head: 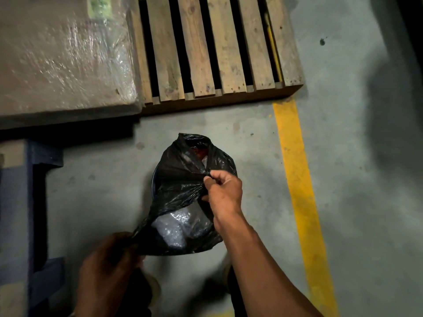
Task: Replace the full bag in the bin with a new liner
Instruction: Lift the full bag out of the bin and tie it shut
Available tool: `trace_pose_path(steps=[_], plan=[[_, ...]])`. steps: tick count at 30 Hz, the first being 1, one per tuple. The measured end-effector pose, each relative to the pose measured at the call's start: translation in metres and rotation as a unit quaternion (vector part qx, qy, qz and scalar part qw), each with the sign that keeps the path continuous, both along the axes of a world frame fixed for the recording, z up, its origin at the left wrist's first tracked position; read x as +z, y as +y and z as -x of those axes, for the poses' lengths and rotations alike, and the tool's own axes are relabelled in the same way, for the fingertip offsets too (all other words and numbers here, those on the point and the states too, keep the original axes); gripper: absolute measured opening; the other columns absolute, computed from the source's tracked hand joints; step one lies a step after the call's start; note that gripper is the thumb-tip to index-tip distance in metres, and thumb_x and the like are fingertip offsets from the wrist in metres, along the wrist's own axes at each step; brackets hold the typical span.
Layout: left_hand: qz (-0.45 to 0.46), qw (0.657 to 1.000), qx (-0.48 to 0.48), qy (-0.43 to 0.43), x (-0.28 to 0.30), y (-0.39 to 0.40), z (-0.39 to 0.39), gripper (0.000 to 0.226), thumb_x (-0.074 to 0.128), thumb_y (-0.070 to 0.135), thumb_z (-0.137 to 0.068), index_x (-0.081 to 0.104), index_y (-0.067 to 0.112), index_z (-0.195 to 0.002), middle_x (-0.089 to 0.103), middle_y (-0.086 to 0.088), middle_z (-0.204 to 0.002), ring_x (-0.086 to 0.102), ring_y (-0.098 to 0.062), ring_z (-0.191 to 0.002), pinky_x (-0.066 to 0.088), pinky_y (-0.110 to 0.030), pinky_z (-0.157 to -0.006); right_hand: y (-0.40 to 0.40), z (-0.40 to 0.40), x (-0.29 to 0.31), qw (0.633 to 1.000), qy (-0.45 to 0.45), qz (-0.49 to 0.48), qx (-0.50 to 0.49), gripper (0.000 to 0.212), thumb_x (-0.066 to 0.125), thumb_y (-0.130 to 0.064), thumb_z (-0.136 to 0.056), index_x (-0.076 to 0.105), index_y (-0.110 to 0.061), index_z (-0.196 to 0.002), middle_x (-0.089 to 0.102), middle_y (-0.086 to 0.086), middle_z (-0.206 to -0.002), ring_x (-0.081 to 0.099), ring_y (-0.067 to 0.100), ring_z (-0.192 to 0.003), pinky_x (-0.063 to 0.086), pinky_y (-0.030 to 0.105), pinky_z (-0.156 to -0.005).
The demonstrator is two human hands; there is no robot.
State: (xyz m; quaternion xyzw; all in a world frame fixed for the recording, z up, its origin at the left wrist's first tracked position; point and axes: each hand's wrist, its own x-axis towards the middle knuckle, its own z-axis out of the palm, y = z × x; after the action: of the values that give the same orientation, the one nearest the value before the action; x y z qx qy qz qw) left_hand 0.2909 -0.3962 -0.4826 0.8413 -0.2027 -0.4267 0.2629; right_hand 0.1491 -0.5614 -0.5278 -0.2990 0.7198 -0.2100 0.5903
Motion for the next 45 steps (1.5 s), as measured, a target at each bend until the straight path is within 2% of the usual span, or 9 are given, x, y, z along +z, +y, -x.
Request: trace_pose_path(steps=[4,7,9,15,25,30,34,39,45], plan=[[0.057,0.993,-0.078,-0.068,-0.002,-0.032,-0.003,0.023,0.073,0.005,-0.079,0.065,0.026,-0.085,0.069,0.0,-0.06,0.064,0.0,-0.054,0.048,-0.012,-0.051,0.006,-0.001,-0.001,0.997,0.039,0.03,0.051,0.013,0.069,-0.01,-0.085,0.072,-0.023,-0.086,0.071,-0.008,-0.084,0.067,0.011,-0.081,0.056,0.027,-0.084],[0.103,0.962,-0.194,-0.161,-0.004,-0.068,0.002,0.008,0.068,0.024,-0.079,0.072,0.018,-0.083,0.068,-0.004,-0.072,0.064,-0.015,-0.06,0.048,-0.023,-0.061,0.012,0.002,0.001,0.992,0.067,0.049,0.099,0.014,0.069,-0.013,-0.086,0.074,-0.016,-0.098,0.069,-0.008,-0.088,0.063,0.002,-0.078,0.046,0.008,-0.079],[0.115,0.937,-0.277,-0.177,-0.014,-0.089,0.004,0.031,0.055,0.034,-0.078,0.075,0.011,-0.083,0.069,-0.007,-0.076,0.066,-0.023,-0.066,0.046,-0.024,-0.066,0.017,0.004,0.001,0.987,0.077,0.055,0.128,0.015,0.068,-0.013,-0.086,0.075,-0.015,-0.1,0.069,-0.009,-0.088,0.061,-0.002,-0.075,0.041,-0.001,-0.072],[0.085,0.927,-0.321,-0.176,-0.03,-0.141,0.017,0.019,0.065,0.026,-0.083,0.074,0.024,-0.1,0.071,0.0,-0.102,0.066,-0.025,-0.094,0.051,-0.031,-0.084,0.04,-0.001,-0.005,0.974,0.121,0.053,0.183,0.018,0.065,-0.023,-0.082,0.074,-0.025,-0.098,0.075,-0.007,-0.094,0.068,0.016,-0.091,0.056,0.038,-0.083],[-0.005,0.923,-0.383,-0.041,-0.046,-0.164,0.031,0.016,0.062,0.021,-0.085,0.071,0.031,-0.095,0.072,0.005,-0.083,0.067,-0.012,-0.083,0.053,-0.025,-0.077,0.051,-0.007,-0.003,0.969,0.118,0.089,0.199,0.025,0.054,-0.026,-0.076,0.071,-0.024,-0.094,0.075,-0.004,-0.086,0.069,0.022,-0.083,0.056,0.042,-0.073],[-0.04,0.918,-0.36,0.161,-0.046,-0.153,0.015,0.045,0.045,0.026,-0.072,0.045,0.033,-0.116,0.069,-0.006,-0.093,0.046,-0.019,-0.038,0.04,-0.026,-0.039,0.045,0.002,-0.004,0.973,0.121,0.094,0.172,0.021,0.062,-0.015,-0.083,0.075,-0.022,-0.098,0.076,-0.002,-0.094,0.07,0.021,-0.088,0.056,0.039,-0.081],[0.006,0.884,-0.451,0.12,-0.055,-0.137,0.011,0.075,0.052,0.02,-0.066,0.027,0.028,-0.136,0.072,0.006,-0.094,0.066,-0.021,-0.078,0.052,-0.036,-0.077,0.038,0.003,-0.006,0.968,0.144,0.11,0.175,0.019,0.066,-0.017,-0.083,0.076,-0.022,-0.098,0.076,-0.003,-0.096,0.069,0.021,-0.091,0.055,0.038,-0.084],[0.044,0.931,-0.362,0.03,-0.065,-0.126,0.019,0.064,0.058,0.021,-0.075,0.03,0.043,-0.128,0.073,0.013,-0.088,0.068,-0.019,-0.093,0.05,-0.039,-0.091,0.032,0.005,-0.006,0.955,0.125,0.155,0.219,0.02,0.062,-0.01,-0.085,0.074,-0.02,-0.097,0.073,-0.006,-0.098,0.067,0.012,-0.092,0.054,0.031,-0.086],[0.054,0.963,-0.258,0.058,-0.064,-0.114,0.025,0.035,0.061,0.009,-0.085,0.045,0.036,-0.101,0.072,0.008,-0.091,0.066,-0.007,-0.08,0.053,-0.037,-0.079,0.023,0.017,-0.017,0.959,0.098,0.113,0.242,0.038,0.057,-0.001,-0.088,0.064,-0.02,-0.12,0.065,0.001,-0.11,0.062,0.012,-0.101,0.049,0.029,-0.097]])
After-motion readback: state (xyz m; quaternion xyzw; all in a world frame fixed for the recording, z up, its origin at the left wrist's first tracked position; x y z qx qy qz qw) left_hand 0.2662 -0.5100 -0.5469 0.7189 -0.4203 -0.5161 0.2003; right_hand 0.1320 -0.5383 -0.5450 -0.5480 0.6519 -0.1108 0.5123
